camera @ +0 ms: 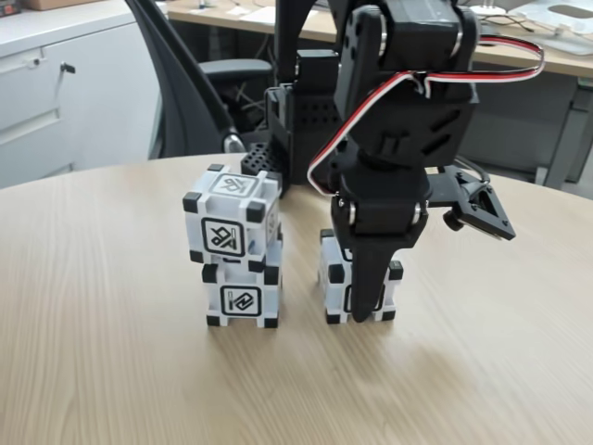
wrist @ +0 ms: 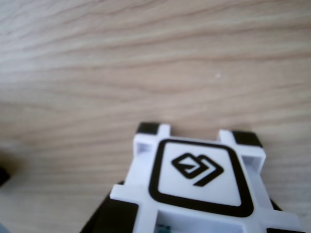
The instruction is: Stack cubes from left to right.
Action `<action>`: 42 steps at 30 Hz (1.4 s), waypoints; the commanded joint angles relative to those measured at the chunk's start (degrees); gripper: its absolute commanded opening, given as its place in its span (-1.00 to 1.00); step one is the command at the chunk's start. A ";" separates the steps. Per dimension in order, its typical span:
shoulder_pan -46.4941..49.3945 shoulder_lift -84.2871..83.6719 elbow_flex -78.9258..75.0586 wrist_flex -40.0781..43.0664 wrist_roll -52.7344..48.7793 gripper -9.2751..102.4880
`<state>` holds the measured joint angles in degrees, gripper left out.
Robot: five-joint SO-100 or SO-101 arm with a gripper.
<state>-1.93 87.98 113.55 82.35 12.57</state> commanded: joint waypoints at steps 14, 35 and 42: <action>0.70 19.69 -1.67 0.79 -1.76 -0.84; 9.32 39.99 -1.67 1.14 -10.46 -0.84; 16.79 40.08 -1.67 1.05 -15.29 -0.84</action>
<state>13.01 125.95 113.73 83.76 -1.32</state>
